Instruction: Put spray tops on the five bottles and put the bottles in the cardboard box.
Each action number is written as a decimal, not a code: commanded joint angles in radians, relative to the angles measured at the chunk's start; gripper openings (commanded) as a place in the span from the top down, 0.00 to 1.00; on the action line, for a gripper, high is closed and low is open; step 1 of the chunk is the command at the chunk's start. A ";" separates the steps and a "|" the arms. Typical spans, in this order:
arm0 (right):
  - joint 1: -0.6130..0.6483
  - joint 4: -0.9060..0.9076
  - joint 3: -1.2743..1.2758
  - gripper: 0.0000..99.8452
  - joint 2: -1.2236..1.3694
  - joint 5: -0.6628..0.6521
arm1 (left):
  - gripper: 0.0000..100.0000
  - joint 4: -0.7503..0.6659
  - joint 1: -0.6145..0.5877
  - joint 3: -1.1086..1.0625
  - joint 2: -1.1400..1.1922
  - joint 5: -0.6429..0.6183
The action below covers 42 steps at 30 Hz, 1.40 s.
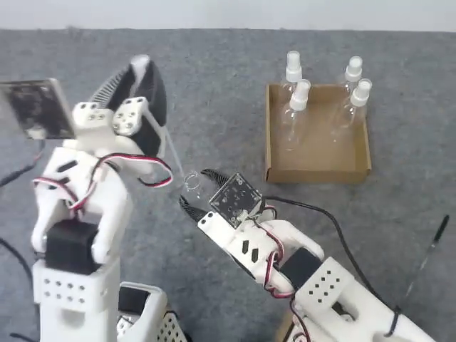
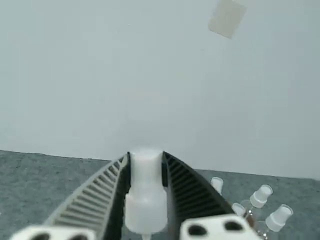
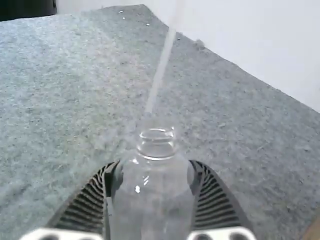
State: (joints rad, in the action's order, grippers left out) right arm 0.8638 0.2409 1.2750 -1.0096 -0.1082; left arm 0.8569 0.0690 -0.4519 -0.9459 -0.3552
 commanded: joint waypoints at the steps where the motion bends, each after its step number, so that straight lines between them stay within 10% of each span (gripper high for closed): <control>1: 0.007 -0.024 -0.003 0.99 -0.036 0.014 | 0.99 -0.041 0.054 -0.028 -0.002 -0.012; 42: -0.053 -0.025 0.029 0.99 -0.038 0.169 | 0.90 0.173 0.144 -0.242 -0.167 0.144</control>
State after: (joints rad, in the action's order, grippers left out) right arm 0.8239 0.2409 1.3103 -1.0157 0.0499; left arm 1.0242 0.2501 -0.7956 -1.0886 -0.2186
